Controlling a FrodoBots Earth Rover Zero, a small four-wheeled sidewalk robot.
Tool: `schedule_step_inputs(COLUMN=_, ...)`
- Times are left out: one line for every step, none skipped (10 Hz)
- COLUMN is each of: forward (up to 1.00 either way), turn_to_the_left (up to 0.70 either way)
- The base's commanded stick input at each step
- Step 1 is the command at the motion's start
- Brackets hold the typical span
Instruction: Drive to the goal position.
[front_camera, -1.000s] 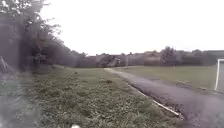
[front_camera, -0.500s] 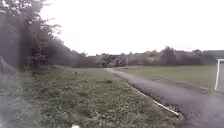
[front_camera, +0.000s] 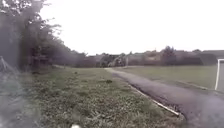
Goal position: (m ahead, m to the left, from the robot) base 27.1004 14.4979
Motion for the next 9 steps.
schedule_step_inputs(forward=-0.7, turn_to_the_left=0.0)
schedule_step_inputs(forward=-0.7, turn_to_the_left=0.0)
schedule_step_inputs(forward=-0.7, turn_to_the_left=0.0)
schedule_step_inputs(forward=-0.7, turn_to_the_left=0.0)
schedule_step_inputs(forward=-0.7, turn_to_the_left=0.0)
schedule_step_inputs(forward=-0.7, turn_to_the_left=0.0)
schedule_step_inputs(forward=-0.7, turn_to_the_left=0.0)
schedule_step_inputs(forward=-0.7, turn_to_the_left=0.0)
schedule_step_inputs(forward=-0.7, turn_to_the_left=0.0)
